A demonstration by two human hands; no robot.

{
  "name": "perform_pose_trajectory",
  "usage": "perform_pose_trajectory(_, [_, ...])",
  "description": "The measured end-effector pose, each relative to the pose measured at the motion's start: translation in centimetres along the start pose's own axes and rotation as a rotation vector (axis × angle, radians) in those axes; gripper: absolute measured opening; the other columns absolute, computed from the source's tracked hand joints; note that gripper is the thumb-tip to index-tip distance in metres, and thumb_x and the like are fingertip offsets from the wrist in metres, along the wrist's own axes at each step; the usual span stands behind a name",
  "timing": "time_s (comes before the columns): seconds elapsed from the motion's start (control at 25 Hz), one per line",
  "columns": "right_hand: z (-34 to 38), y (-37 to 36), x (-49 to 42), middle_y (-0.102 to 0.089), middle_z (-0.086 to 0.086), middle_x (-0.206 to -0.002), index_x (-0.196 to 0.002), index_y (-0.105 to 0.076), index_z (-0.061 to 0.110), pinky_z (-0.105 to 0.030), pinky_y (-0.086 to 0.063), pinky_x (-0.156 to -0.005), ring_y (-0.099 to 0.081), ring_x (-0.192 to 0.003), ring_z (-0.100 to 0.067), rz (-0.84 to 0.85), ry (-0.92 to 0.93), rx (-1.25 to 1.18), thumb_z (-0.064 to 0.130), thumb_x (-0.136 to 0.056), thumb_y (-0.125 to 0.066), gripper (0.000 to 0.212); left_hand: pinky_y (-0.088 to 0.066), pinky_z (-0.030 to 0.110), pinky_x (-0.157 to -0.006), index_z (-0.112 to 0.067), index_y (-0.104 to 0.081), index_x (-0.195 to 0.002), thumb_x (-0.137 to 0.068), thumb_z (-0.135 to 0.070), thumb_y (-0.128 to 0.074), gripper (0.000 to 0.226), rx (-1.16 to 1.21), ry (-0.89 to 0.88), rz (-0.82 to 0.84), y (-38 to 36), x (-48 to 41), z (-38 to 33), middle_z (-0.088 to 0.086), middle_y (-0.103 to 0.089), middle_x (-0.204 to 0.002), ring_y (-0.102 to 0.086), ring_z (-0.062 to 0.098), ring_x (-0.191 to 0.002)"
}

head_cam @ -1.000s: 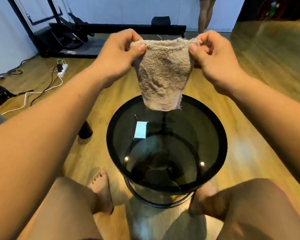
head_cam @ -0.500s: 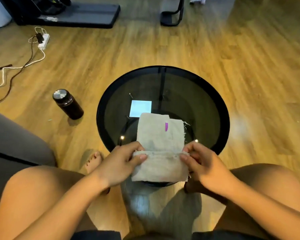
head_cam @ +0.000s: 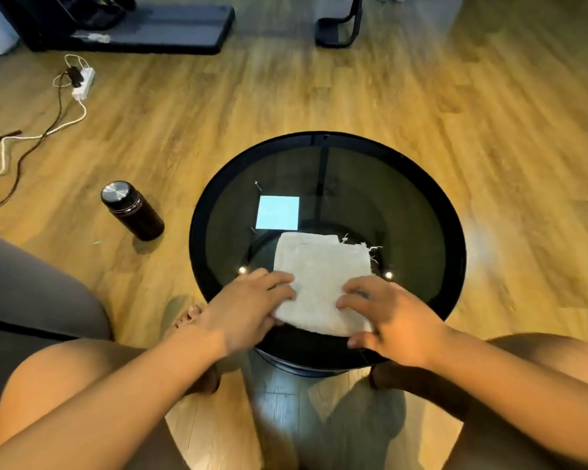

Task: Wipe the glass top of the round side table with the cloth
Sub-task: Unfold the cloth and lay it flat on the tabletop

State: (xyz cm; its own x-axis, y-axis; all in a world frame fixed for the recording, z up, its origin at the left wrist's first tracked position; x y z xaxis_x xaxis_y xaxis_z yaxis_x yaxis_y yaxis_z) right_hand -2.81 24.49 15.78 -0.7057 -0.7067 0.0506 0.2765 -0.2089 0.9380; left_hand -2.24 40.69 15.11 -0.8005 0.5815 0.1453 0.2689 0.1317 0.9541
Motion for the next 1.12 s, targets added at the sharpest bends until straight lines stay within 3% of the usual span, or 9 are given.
perform_pose_trajectory(0.12, [-1.7,1.7,-1.0,-0.068,-0.002,-0.087,-0.112,-0.064,0.017,-0.032,-0.053,-0.07,-0.067,-0.077,-0.017,-0.039,-0.07,-0.152,0.024,-0.093,-0.051,0.024,-0.052,0.038,-0.075,-0.024,-0.068,-0.094,-0.091,-0.021,-0.061,0.008,0.268,0.02,-0.064,2.4,-1.1,0.7,-0.006,-0.072,-0.093,-0.066,0.01,-0.085])
perform_pose_trajectory(0.2, [-3.7,3.9,-2.4,-0.065,0.001,-0.078,-0.113,-0.06,0.022,-0.016,-0.043,-0.06,-0.06,-0.066,-0.008,-0.133,-0.226,-0.324,0.022,-0.097,-0.053,0.018,-0.048,0.031,-0.064,-0.022,-0.062,-0.086,-0.096,-0.028,-0.058,0.012,0.546,0.193,-0.092,4.1,-2.4,2.2,-0.006,-0.065,-0.076,-0.062,0.007,-0.07])
perform_pose_trajectory(0.36, [-9.3,4.1,-3.9,-0.063,0.0,-0.101,-0.135,-0.046,0.017,-0.019,-0.041,-0.066,-0.06,-0.085,-0.012,-0.276,-0.831,-0.566,0.038,-0.096,-0.056,0.045,-0.05,0.034,-0.072,-0.016,-0.05,-0.121,-0.1,-0.047,-0.045,0.037,0.451,0.684,-0.096,3.6,-4.1,6.3,0.005,-0.065,-0.104,-0.064,0.02,-0.09])
perform_pose_trajectory(0.44, [-9.0,2.5,-4.1,-0.057,0.002,-0.103,-0.126,-0.052,0.013,-0.026,-0.045,-0.07,-0.061,-0.095,-0.019,-0.145,-0.979,-0.508,0.043,-0.089,-0.065,0.05,-0.057,0.039,-0.074,-0.012,-0.046,-0.123,-0.096,-0.047,-0.052,0.045,0.523,0.838,0.045,1.1,-4.1,6.3,0.009,-0.062,-0.111,-0.067,0.025,-0.088])
perform_pose_trajectory(0.56, [-7.3,1.0,-3.1,-0.054,0.005,-0.086,-0.098,-0.058,0.016,-0.021,-0.045,-0.057,-0.056,-0.075,-0.009,-0.169,-1.021,-0.658,0.027,-0.083,-0.074,0.025,-0.052,0.027,-0.052,-0.006,-0.057,-0.11,-0.088,-0.033,-0.071,0.037,0.887,0.987,0.015,-0.6,-3.3,5.2,0.009,-0.066,-0.095,-0.066,0.019,-0.064])
perform_pose_trajectory(0.68, [-8.6,4.2,0.0,-0.058,0.001,-0.093,-0.096,-0.061,0.018,-0.019,-0.043,-0.053,-0.057,-0.079,-0.01,-0.4,-0.988,-0.948,0.014,-0.078,-0.079,0.026,-0.049,0.029,-0.056,-0.004,-0.065,-0.099,-0.081,-0.02,-0.079,0.028,1.178,0.931,-0.056,0.9,-4.9,2.2,0.015,-0.069,-0.094,-0.063,0.023,-0.075])
perform_pose_trajectory(0.8, [-13.1,9.6,6.4,-0.061,-0.009,-0.09,-0.094,-0.062,0.016,-0.034,-0.052,-0.064,-0.06,-0.074,-0.02,-0.685,-0.949,-1.135,0.002,-0.075,-0.077,0.028,-0.06,0.039,-0.073,-0.012,-0.061,-0.11,-0.08,-0.016,-0.078,0.035,1.308,0.738,-0.132,3.9,-10.3,-3.2,0.011,-0.069,-0.108,-0.069,0.026,-0.097])
perform_pose_trajectory(0.92, [-18.9,11.8,16.8,-0.061,-0.009,-0.079,-0.086,-0.06,0.015,-0.035,-0.051,-0.056,-0.057,-0.055,-0.016,-0.907,-1.052,-1.112,-0.008,-0.075,-0.069,0.027,-0.058,0.04,-0.084,-0.017,-0.059,-0.113,-0.079,-0.012,-0.071,0.036,1.304,0.529,-0.074,3.6,-18.6,-12.5,0.009,-0.067,-0.11,-0.067,0.026,-0.1])
perform_pose_trajectory(1.12, [-25.9,4.7,31.3,-0.064,-0.014,-0.087,-0.098,-0.057,0.011,-0.034,-0.056,-0.053,-0.06,-0.057,-0.02,-1.1,-1.334,-1.158,-0.008,-0.079,-0.069,0.029,-0.059,0.042,-0.081,-0.019,-0.055,-0.117,-0.073,-0.015,-0.065,0.046,1.127,0.437,0.157,-6.7,-28.3,-24.4,0.009,-0.067,-0.114,-0.067,0.026,-0.097])
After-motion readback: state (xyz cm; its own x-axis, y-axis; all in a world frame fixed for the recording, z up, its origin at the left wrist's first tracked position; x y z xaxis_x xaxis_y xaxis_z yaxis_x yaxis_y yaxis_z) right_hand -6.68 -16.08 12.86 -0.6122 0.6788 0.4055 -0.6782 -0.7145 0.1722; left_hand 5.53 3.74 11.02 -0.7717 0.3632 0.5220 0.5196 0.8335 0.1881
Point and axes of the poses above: each hand's wrist, its own x-axis away from the middle knuckle, its own y-axis out of the back of the hand, z = x × y, the point moved 9 cm from there along -x, towards the middle knuckle
